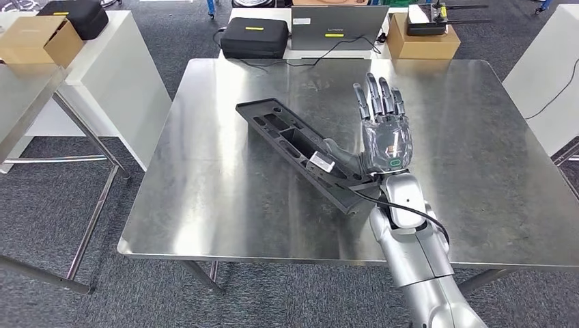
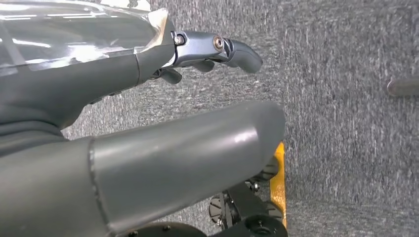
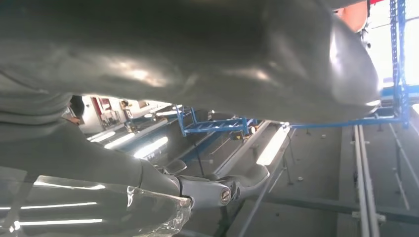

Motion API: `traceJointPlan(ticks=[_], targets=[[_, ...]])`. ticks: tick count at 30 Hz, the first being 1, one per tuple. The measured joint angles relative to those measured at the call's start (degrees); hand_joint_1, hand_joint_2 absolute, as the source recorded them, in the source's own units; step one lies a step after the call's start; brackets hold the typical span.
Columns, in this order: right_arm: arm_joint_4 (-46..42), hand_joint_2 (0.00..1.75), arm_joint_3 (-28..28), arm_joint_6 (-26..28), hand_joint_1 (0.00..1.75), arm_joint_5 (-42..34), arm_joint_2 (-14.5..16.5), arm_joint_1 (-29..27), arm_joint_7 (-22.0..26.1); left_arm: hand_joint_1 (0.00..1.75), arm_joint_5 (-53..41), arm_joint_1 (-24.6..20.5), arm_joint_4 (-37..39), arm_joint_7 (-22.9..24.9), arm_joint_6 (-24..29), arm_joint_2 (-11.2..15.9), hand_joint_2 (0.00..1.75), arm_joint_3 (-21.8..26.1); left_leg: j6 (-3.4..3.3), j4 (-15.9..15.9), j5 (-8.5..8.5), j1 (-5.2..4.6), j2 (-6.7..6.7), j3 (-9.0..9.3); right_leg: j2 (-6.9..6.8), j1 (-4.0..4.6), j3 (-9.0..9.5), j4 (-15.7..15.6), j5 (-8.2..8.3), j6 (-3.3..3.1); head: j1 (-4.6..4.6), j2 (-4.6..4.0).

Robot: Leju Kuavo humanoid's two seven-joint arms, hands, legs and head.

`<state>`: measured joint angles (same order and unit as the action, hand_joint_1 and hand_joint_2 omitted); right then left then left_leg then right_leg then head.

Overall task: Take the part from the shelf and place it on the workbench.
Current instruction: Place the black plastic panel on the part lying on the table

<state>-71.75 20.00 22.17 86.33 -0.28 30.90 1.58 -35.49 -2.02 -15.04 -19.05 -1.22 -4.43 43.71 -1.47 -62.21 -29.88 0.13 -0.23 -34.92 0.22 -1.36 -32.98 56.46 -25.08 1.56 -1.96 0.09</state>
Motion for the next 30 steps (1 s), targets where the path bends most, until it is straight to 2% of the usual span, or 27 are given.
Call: traceJointPlan(ticks=[2,3,4,5,7,8,9,11,13,14,16,18,19,20,21,22,23,24,25,26,28,29,30], targets=[[-0.09,0.0,-0.01,-0.11,0.0,0.04,-0.04,-0.09,-0.03,0.0,-0.21,0.0,0.0,-0.02,-0.14,0.02,0.0,0.1,0.67,-7.64,-3.88,0.31,0.02,-3.39,-0.07,0.05,-0.17,0.02,0.09,-0.32,-0.44,0.0],[-0.09,0.0,-0.02,-0.15,0.0,0.06,-0.05,-0.18,-0.04,0.0,-0.33,0.0,0.0,-0.03,-0.23,0.01,0.0,0.19,0.86,-10.49,-4.85,0.45,0.03,-4.67,-0.1,0.07,-0.25,0.04,0.15,-0.39,-0.45,0.0],[-0.08,0.0,-0.02,-0.17,0.0,0.07,-0.07,-0.26,-0.05,0.0,-0.43,0.01,0.0,-0.03,-0.32,-0.01,0.0,0.3,0.96,-11.34,-4.69,0.56,0.04,-4.99,-0.11,0.07,-0.31,0.06,0.2,-0.45,-0.47,-0.01],[-0.08,0.0,-0.02,-0.18,0.0,0.07,-0.08,-0.32,-0.05,0.0,-0.49,0.0,0.0,-0.03,-0.37,-0.02,0.0,0.4,0.97,-9.86,-3.46,0.68,0.05,-4.13,-0.12,0.06,-0.32,0.08,0.24,-0.48,-0.48,-0.01],[-0.09,0.0,-0.04,-0.16,0.0,0.05,-0.09,-0.29,-0.05,0.0,-0.53,-0.06,0.0,-0.04,-0.38,0.03,0.0,0.6,0.86,-2.19,0.17,0.89,0.05,0.06,-0.1,0.07,-0.24,0.12,0.33,-0.42,-0.49,-0.01],[-0.09,0.0,-0.07,-0.15,0.0,0.02,-0.1,-0.18,-0.05,0.0,-0.56,-0.12,0.0,-0.05,-0.38,0.04,0.0,0.71,0.76,1.33,1.43,0.86,0.01,1.91,-0.08,0.23,-0.28,0.18,0.4,-0.3,-0.48,0.0],[-0.07,0.0,-0.11,-0.13,0.0,-0.04,-0.11,-0.03,-0.05,0.0,-0.61,-0.2,0.0,-0.08,-0.38,0.04,0.0,0.8,0.59,3.57,2.12,0.76,-0.05,3.0,-0.08,0.36,-0.39,0.24,0.54,-0.07,-0.46,0.0],[-0.02,0.0,-0.2,-0.08,0.0,-0.25,-0.16,0.27,-0.05,0.0,-0.83,-0.29,0.0,-0.14,-0.41,0.01,0.0,0.97,0.09,4.38,2.47,0.36,-0.18,3.07,-0.08,0.53,-0.7,0.24,0.94,0.55,-0.41,0.0],[0.03,0.0,-0.28,-0.03,0.0,-0.51,-0.36,0.38,-0.05,0.0,-1.12,-0.33,0.0,-0.22,-0.45,-0.02,0.0,1.07,-0.85,4.56,3.16,0.36,-0.12,2.65,-0.11,0.37,-1.16,0.64,0.63,1.05,-0.38,-0.01],[0.06,0.0,-0.32,0.0,0.0,-0.61,-0.51,0.43,-0.05,0.0,-1.22,-0.37,0.0,-0.28,-0.46,-0.04,0.0,1.09,-1.4,4.73,3.57,0.41,-0.04,2.42,-0.12,0.32,-1.79,1.9,-0.42,1.03,-0.24,-0.01],[0.16,0.0,-0.37,0.04,0.0,-0.73,-0.79,0.54,-0.05,0.0,-1.32,-0.46,0.0,-0.39,-0.46,-0.05,0.0,1.16,-2.24,4.89,4.33,0.36,0.12,1.68,-0.13,0.27,-4.29,8.04,-4.39,0.53,0.07,-0.01],[0.34,0.0,-0.37,0.06,0.0,-0.78,-1.02,0.49,-0.05,0.0,-1.39,-0.5,0.0,-0.44,-0.46,-0.02,0.0,1.26,-2.61,4.85,5.03,0.13,0.18,0.65,-0.12,0.26,-6.78,15.72,-8.04,0.37,0.31,0.0],[0.44,0.0,-0.37,0.07,0.0,-0.78,-1.12,0.43,-0.05,0.0,-1.42,-0.51,0.0,-0.44,-0.48,-0.02,0.0,1.3,-2.68,4.83,5.42,0.0,0.18,0.13,-0.13,0.27,-6.9,17.43,-8.73,0.57,0.34,0.0],[0.51,0.0,-0.38,0.08,0.0,-0.79,-1.22,0.39,-0.05,0.0,-1.47,-0.51,0.0,-0.44,-0.49,-0.02,0.0,1.32,-2.67,4.82,5.8,-0.12,0.15,-0.35,-0.13,0.3,-5.79,16.67,-8.45,0.87,0.42,0.0],[0.55,0.0,-0.4,0.09,0.0,-0.79,-1.29,0.41,-0.05,0.0,-1.51,-0.51,0.0,-0.44,-0.5,-0.03,0.0,1.32,-2.61,4.81,6.16,-0.23,0.11,-0.76,-0.13,0.36,-3.59,13.7,-7.5,1.16,0.45,0.0],[0.56,0.0,-0.43,0.11,0.0,-0.8,-1.34,0.51,-0.05,0.0,-1.54,-0.53,0.0,-0.44,-0.51,-0.05,0.0,1.33,-2.51,4.78,6.5,-0.31,0.08,-1.07,-0.13,0.47,-0.6,9.25,-6.37,1.25,0.51,0.0],[0.56,0.0,-0.47,0.13,0.0,-0.8,-1.37,0.67,-0.04,0.0,-1.56,-0.55,0.0,-0.45,-0.51,-0.08,0.0,1.33,-2.32,4.75,6.85,-0.46,0.06,-1.38,-0.18,0.68,2.26,4.87,-5.47,1.16,0.51,0.0],[0.56,0.0,-0.5,0.16,0.0,-0.82,-1.37,0.81,-0.03,0.0,-1.56,-0.56,0.01,-0.46,-0.51,-0.1,0.0,1.33,-2.05,4.77,7.23,-0.56,0.07,-1.58,-0.21,0.85,4.18,1.78,-4.79,0.99,0.44,-0.01],[0.57,0.0,-0.52,0.19,0.0,-0.84,-1.36,0.94,-0.02,0.0,-1.56,-0.59,0.01,-0.47,-0.51,-0.12,0.0,1.34,-1.75,4.77,7.61,-0.61,0.1,-1.74,-0.24,1.02,5.22,-0.06,-4.46,0.79,0.38,-0.01],[0.61,0.0,-0.55,0.22,0.0,-0.85,-1.38,1.02,0.01,0.0,-1.56,-0.61,0.02,-0.48,-0.51,-0.13,0.0,1.34,-1.41,4.85,8.04,-0.62,0.11,-1.86,-0.27,1.16,5.3,-0.54,-4.23,0.57,0.29,-0.01],[0.77,0.0,-0.57,0.26,0.0,-0.89,-1.4,1.17,0.05,0.0,-1.58,-0.6,0.03,-0.49,-0.5,-0.05,0.0,1.37,-0.7,4.85,8.31,-0.54,0.03,-2.25,-0.37,0.89,4.52,-0.83,-3.36,-0.08,0.31,0.0],[0.85,0.0,-0.58,0.28,0.0,-0.9,-1.36,1.29,0.09,0.0,-1.6,-0.58,0.04,-0.5,-0.5,-0.04,0.0,1.37,-0.31,4.07,7.18,-0.45,-0.01,-2.77,-0.46,0.69,4.06,-0.98,-2.77,-0.64,0.2,-0.01],[0.91,0.0,-0.57,0.3,0.0,-0.91,-1.28,1.39,0.11,0.0,-1.61,-0.58,0.05,-0.5,-0.5,-0.03,0.0,1.38,0.08,2.39,5.21,-0.32,-0.04,-3.53,-0.56,0.46,3.52,-1.13,-2.13,-1.07,0.04,-0.01]])
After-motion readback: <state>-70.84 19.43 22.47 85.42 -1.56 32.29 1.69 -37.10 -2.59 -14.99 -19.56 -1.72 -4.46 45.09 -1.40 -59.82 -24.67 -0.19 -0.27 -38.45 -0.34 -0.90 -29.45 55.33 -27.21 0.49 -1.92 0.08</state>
